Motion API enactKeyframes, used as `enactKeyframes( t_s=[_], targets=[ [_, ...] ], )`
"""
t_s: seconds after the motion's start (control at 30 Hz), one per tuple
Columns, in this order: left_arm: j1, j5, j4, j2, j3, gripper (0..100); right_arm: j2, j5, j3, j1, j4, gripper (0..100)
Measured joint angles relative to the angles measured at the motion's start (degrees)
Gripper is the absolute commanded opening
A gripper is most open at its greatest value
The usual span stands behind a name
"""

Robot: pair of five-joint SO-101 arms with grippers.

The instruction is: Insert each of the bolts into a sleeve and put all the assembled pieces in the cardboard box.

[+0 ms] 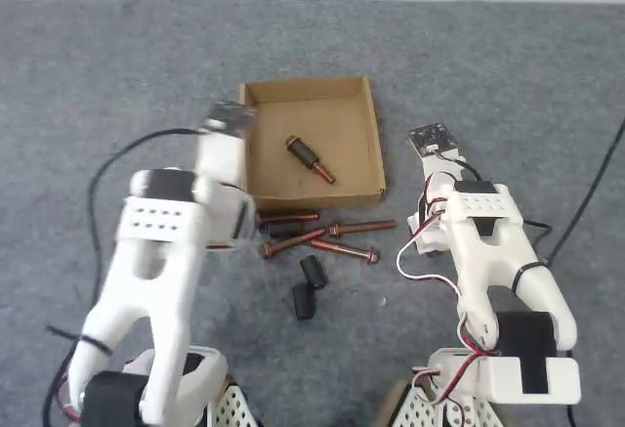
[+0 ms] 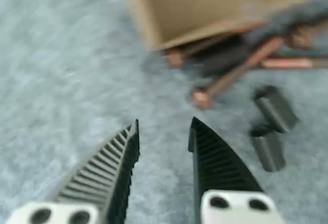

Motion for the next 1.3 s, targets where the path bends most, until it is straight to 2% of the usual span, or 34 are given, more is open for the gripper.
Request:
enactKeyframes(
  t_s=[0.2, 0.3, 0.53, 0.7, 0.9, 1.07, 1.3],
  targets=[
    [6.0, 0.1, -3.1, 6.9, 0.0, 15, 0.0, 0.0, 0.0, 0.0, 0.0, 0.6],
    [7.3, -2.3, -6.0, 12.7, 0.0, 15, 0.0, 0.0, 0.0, 0.0, 0.0, 0.6],
    [7.6, -7.9, -10.1, 17.5, 0.4, 15, 0.0, 0.0, 0.0, 0.0, 0.0, 0.6],
    [7.6, -9.6, -16.1, 21.5, 1.6, 15, 0.0, 0.0, 0.0, 0.0, 0.0, 0.6],
    [7.8, -9.4, -15.5, 25.1, 0.4, 14, 0.0, 0.0, 0.0, 0.0, 0.0, 0.6],
    [8.2, -9.8, -14.2, 26.6, -1.2, 1, 0.0, 0.0, 0.0, 0.0, 0.0, 0.6],
    [8.3, -14.3, -12.4, 26.8, -1.6, 1, 0.0, 0.0, 0.0, 0.0, 0.0, 0.6]
  ],
)
